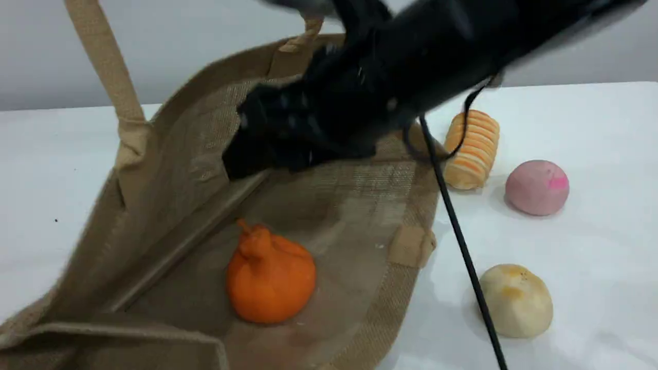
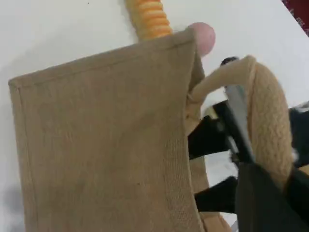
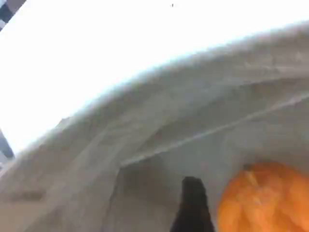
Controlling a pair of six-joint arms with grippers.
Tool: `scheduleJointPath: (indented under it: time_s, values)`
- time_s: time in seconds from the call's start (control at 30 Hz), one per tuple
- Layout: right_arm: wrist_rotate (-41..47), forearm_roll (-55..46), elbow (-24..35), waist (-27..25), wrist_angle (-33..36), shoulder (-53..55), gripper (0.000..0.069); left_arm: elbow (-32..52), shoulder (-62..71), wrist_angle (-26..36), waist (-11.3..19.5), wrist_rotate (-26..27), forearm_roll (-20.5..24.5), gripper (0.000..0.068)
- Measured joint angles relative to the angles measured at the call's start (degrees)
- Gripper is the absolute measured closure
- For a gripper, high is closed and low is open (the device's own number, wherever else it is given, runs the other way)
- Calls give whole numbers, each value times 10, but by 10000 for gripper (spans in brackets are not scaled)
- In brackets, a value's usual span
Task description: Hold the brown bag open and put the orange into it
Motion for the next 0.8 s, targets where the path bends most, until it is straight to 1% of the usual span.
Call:
scheduleJointPath:
  time_s: [0.1,0.2,0.27,0.37,0.47,0.53,0.6,0.8]
  values:
    - [50,-75,6,-10,-1,-33,220,0,0,-3,0,0,4,592]
    - [112,-153,6,-27,4,-67,220,0,0,-6,0,0,21,592]
    - [152,-201,6,-40,16,-87,220,0,0,-6,0,0,29,592]
    - [214,-275,6,-63,43,-113,220,2,0,-2,0,0,31,592]
    - [277,-345,6,-84,73,-126,220,2,0,12,0,0,42,577]
    - [309,-391,6,-93,93,-127,220,2,0,12,0,0,51,554]
    - [338,-429,6,-98,115,-127,220,2,0,11,0,0,60,516]
    - [422,-532,5,-98,148,-128,220,2,0,11,0,0,64,364]
